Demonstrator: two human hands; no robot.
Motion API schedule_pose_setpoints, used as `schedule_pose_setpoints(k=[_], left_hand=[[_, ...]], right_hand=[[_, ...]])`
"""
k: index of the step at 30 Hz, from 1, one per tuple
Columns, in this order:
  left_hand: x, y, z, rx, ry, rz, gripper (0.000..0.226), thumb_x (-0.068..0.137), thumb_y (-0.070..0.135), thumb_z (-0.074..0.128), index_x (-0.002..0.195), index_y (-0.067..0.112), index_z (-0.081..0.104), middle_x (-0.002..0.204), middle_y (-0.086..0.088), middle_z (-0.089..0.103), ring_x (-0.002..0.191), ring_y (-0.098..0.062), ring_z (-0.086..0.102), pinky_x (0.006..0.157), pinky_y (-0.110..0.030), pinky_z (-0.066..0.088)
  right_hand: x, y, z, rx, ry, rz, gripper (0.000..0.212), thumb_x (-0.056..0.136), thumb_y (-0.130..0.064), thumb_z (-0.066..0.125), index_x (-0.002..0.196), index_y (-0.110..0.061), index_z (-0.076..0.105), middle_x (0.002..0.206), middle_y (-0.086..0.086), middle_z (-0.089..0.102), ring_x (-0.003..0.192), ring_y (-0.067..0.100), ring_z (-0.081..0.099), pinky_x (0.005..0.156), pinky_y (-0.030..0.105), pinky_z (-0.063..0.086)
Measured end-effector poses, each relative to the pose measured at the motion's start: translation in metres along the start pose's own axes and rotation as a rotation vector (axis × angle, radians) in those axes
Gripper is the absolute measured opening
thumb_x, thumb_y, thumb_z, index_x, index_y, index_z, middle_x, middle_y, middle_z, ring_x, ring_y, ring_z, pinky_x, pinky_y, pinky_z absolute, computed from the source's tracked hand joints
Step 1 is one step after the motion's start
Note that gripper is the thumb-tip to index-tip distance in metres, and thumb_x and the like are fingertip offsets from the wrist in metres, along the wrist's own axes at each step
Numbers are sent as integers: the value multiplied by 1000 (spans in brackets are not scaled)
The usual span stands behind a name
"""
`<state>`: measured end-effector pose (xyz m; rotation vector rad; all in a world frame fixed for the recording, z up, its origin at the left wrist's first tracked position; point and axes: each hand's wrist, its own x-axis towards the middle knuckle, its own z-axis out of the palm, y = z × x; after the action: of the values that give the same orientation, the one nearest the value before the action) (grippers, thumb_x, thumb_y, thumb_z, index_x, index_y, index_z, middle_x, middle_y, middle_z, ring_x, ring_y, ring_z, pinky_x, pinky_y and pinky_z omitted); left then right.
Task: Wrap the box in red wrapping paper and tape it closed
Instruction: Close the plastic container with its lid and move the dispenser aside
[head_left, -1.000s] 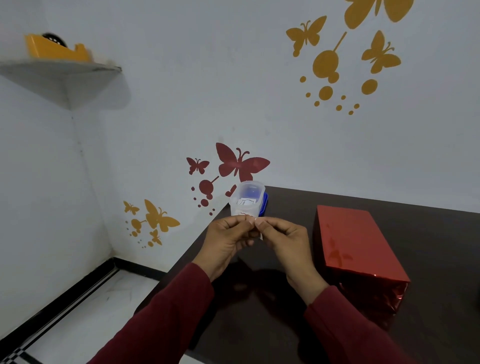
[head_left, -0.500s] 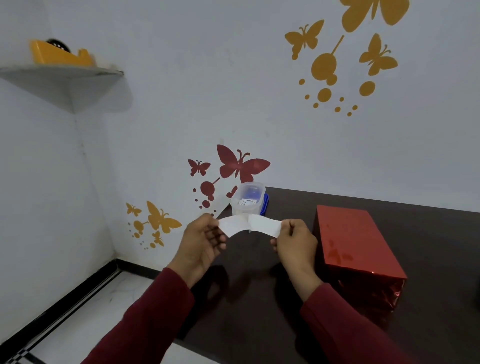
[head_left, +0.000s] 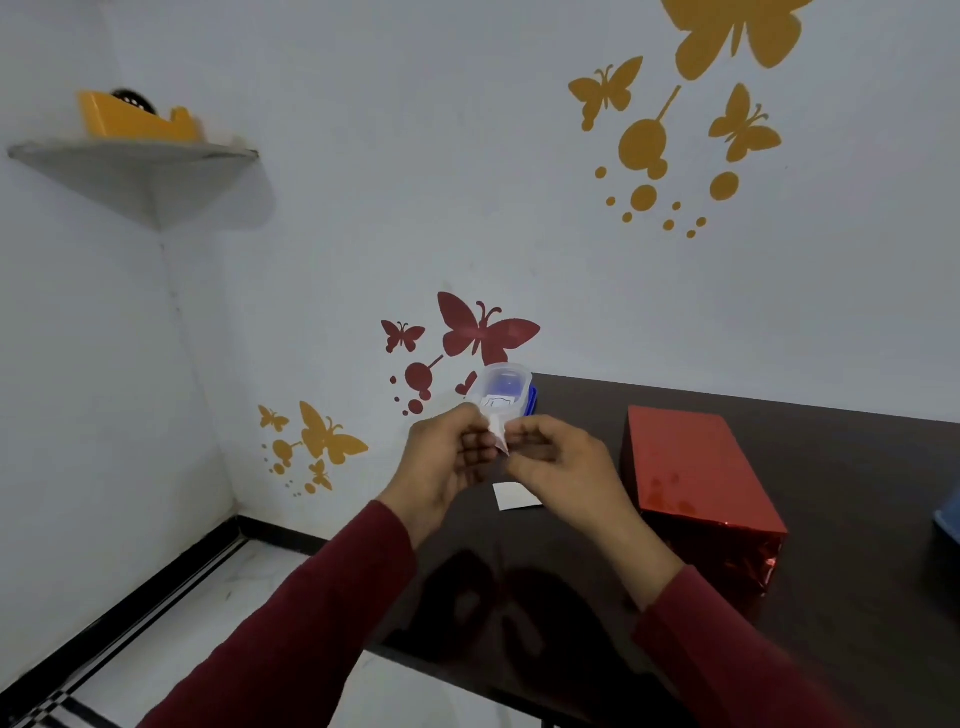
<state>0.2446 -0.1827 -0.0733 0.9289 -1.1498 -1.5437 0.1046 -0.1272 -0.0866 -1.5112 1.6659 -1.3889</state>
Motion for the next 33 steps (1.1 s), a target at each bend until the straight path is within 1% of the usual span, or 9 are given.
schedule_pose_setpoints(k=[3,6,8,10,16,20,23,29,33], left_hand=[[-2,10,27,89,-118,67,24,95,22,60,81,9,74,77,-8,73,68,-17,64,63,-29,47],[6,16,41,111,-24,160,22,95,32,65,87,12,73,83,-3,73,74,-15,59,62,-29,43],[11,15,50,151,-6,167,25,91,40,73,100,17,74,100,-3,75,86,-16,59,65,-29,46],[8,13,63,128,-144,83,33,89,38,78,112,15,73,112,-7,76,89,-17,61,66,-28,49],[-1,20,108,-50,-354,20,32,92,30,77,110,4,75,103,-12,78,72,-14,67,65,-26,50],[11,7,126,111,-257,117,10,85,15,84,89,7,79,82,-11,72,63,-16,60,62,-27,48],[23,-2,136,226,-156,204,14,80,15,88,88,8,79,71,-6,72,57,-11,60,52,-21,47],[52,-11,156,331,-107,96,19,78,18,89,88,5,81,59,-5,65,39,-9,46,38,-18,34],[72,-11,167,544,-60,75,24,71,22,92,83,4,81,59,-3,70,36,-9,49,43,-18,35]], right_hand=[[0,-3,-17,-63,238,-90,9,92,-24,70,97,-23,78,84,-7,78,80,6,73,75,23,57],[3,-10,-49,181,373,13,16,94,-21,66,84,-19,77,81,2,79,75,19,74,81,46,63],[3,-17,-73,447,333,101,18,99,-15,66,84,-14,76,92,10,80,76,18,73,84,40,64],[-1,-24,-92,588,307,145,16,101,-15,66,91,-8,75,92,10,80,77,17,74,81,34,64],[-7,-7,-130,559,449,177,13,95,-18,74,102,-8,79,95,16,80,87,22,78,79,33,63],[-10,4,-147,404,539,147,9,90,-18,80,96,-24,76,86,7,80,78,17,78,75,33,64],[-4,12,-160,364,591,206,7,85,-22,84,89,-18,81,81,5,79,68,17,75,66,31,62],[19,30,-177,203,599,369,14,76,-18,90,81,-9,81,67,7,70,44,12,56,47,22,48],[39,44,-184,-18,587,380,17,70,-23,92,76,-12,80,75,2,72,62,14,65,68,26,57]])
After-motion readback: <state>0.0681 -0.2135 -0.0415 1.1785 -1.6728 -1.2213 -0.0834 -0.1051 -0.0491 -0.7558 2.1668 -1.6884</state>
